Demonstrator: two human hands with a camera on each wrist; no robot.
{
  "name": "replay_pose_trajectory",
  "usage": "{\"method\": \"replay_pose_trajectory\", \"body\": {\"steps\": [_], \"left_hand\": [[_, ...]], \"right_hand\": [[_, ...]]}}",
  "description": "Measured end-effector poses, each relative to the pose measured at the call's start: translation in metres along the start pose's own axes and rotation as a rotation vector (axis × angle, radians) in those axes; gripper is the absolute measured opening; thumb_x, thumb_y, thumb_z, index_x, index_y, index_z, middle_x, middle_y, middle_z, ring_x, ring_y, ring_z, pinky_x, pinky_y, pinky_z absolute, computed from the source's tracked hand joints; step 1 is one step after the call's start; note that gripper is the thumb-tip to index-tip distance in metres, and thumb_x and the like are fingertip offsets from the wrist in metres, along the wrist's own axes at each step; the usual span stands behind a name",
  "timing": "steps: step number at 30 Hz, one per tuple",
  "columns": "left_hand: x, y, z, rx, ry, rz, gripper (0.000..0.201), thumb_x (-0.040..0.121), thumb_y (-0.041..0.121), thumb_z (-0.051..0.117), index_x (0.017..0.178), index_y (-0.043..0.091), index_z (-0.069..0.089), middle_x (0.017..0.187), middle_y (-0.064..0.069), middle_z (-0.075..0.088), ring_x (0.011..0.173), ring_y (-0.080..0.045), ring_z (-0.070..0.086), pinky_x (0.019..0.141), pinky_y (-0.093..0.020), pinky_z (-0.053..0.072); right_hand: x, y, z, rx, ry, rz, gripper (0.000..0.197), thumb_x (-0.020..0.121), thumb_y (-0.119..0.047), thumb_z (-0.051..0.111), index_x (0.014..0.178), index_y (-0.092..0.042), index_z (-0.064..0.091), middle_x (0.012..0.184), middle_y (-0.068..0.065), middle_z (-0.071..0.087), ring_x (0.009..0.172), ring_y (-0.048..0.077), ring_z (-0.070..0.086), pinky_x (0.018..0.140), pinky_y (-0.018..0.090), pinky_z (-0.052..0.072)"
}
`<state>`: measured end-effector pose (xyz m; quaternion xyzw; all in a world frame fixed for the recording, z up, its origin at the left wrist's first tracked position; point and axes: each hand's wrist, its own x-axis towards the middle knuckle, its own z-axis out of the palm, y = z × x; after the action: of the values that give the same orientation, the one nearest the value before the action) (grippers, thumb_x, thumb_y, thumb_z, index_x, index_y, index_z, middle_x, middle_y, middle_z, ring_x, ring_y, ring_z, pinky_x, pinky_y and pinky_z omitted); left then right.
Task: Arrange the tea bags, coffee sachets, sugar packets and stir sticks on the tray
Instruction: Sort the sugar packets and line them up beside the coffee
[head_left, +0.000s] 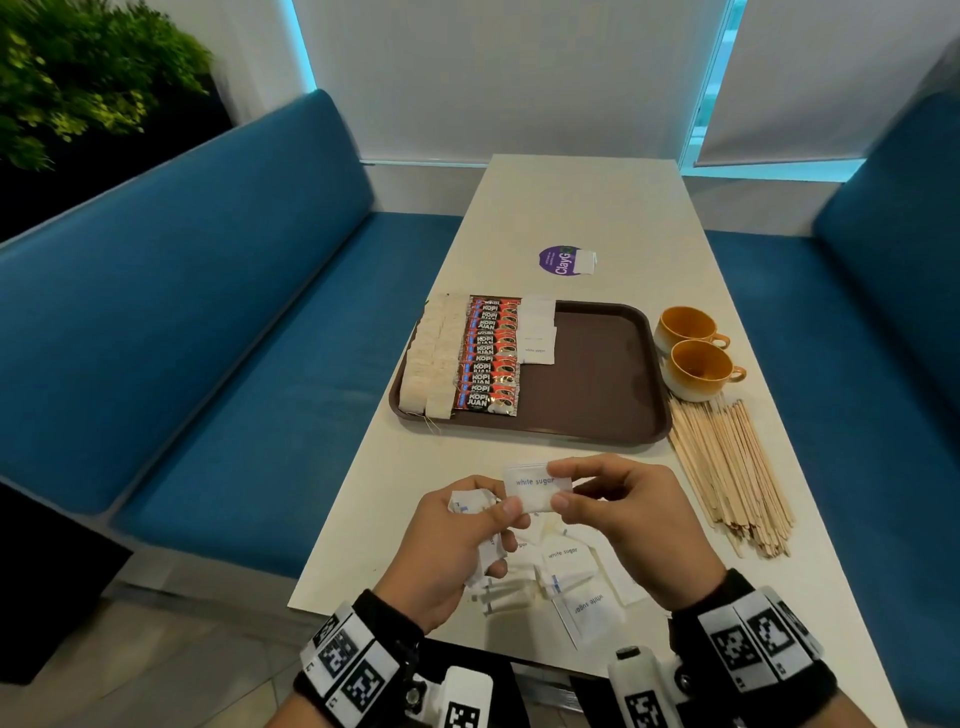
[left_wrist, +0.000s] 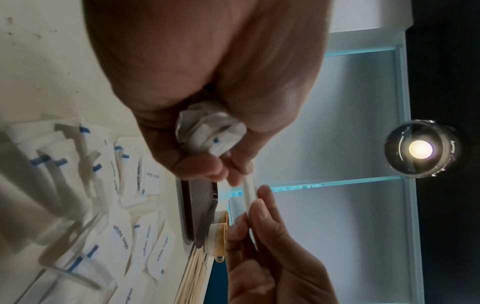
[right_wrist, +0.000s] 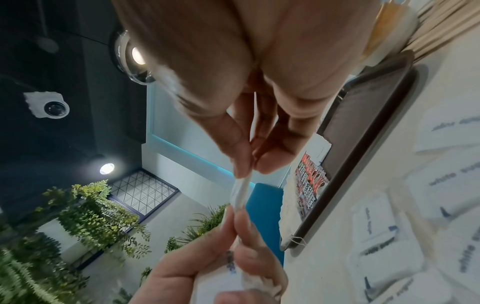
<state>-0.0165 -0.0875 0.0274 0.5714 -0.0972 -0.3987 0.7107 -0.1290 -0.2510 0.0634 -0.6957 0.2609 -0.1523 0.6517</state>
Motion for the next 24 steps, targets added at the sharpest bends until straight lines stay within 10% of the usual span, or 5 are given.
{"method": "replay_pose_trajectory", "body": {"steps": [24], "left_hand": [[0.008, 0.009, 0.003, -0.035, 0.135, 0.057, 0.019, 0.093, 0.021, 0.071, 0.086, 0.007, 0.061, 0.084, -0.018, 0.064, 0.071, -0.029, 0.053, 0.049, -0.030, 0.038]], "right_hand": [[0.004, 0.002, -0.001, 0.005, -0.110, -0.054, 0.039, 0.076, 0.000, 0.086, 0.106, -0.024, 0.080, 0.080, 0.013, 0.077, 0.079, 0.028, 0.075, 0.078, 0.031, 0.061]]}}
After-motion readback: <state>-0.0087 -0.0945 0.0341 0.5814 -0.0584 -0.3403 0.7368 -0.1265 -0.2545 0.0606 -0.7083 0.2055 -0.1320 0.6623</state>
